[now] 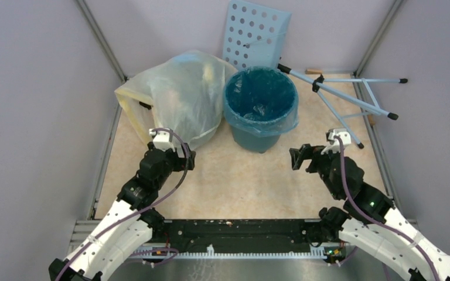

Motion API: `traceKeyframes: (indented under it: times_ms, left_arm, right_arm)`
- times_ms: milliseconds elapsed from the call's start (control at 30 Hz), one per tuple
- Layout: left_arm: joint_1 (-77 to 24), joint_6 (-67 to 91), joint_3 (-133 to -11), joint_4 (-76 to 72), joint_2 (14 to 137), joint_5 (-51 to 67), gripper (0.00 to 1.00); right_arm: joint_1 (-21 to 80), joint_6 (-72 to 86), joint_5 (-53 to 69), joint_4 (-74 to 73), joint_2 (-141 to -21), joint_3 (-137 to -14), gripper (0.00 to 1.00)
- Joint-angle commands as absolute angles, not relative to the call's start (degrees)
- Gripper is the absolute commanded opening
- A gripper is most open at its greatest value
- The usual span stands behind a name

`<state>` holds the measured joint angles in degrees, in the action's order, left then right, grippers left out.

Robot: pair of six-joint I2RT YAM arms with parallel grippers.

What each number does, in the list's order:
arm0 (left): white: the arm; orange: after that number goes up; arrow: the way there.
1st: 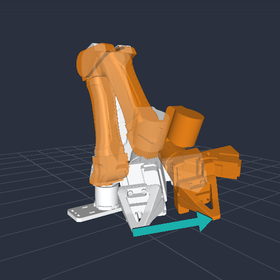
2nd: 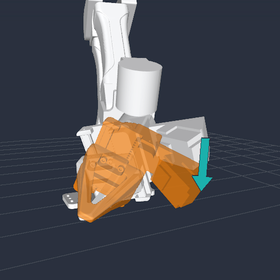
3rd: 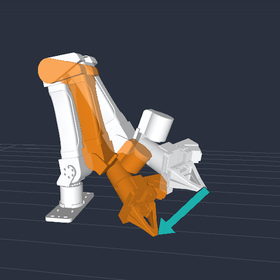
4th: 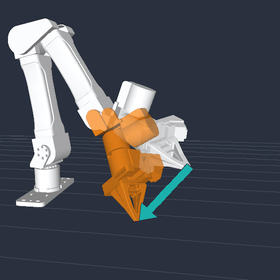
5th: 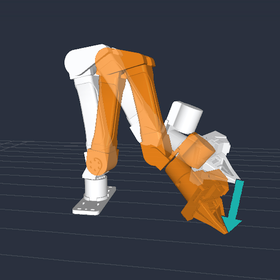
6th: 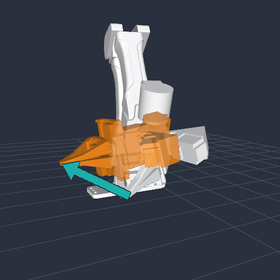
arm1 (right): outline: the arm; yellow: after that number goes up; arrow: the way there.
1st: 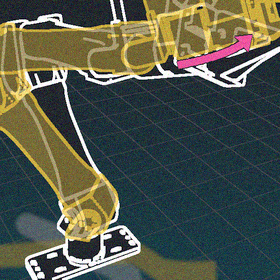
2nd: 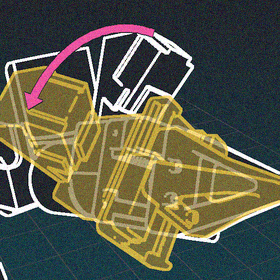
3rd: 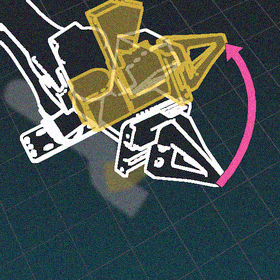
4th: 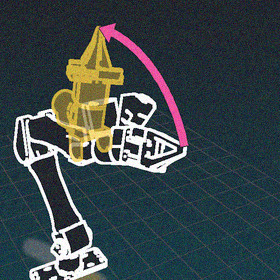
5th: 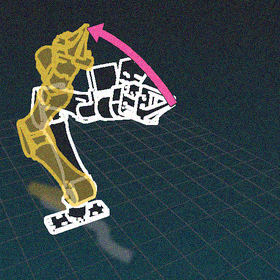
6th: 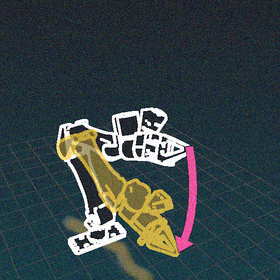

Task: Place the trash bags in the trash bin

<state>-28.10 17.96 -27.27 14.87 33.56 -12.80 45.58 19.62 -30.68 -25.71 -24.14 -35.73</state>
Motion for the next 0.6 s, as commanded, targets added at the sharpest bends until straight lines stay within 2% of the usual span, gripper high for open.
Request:
traceKeyframes:
  times_ms: [0,133,300,433,567]
  left_arm:
    - [-27.2,10.7,-23.6,3.5,33.6,-22.3,0.99]
    - [-23.7,4.4,-19.0,-9.4,38.1,-22.1,0.99]
    - [-14.8,4.1,-17.6,-21.9,51.5,-15.2,0.99]
    - [-11.3,1.9,-15.6,-33.1,59.7,-13.4,0.99]
    - [-7.5,3.4,-13.4,-42.8,67.7,-9.3,0.99]
  right_arm:
    - [45.8,18.8,-38.7,-18.6,-26.1,-31.5,0.99]
    - [40.0,16.7,-38.4,-11.1,-30.6,-27.9,0.99]
    - [16.9,20.6,-19.9,-0.1,-35.7,-22.7,0.96]
    - [14.8,5.7,-28.3,20.2,-42.0,-17.2,0.96]
    - [11.7,4.2,-29.3,31.5,-51.6,-15.4,0.96]
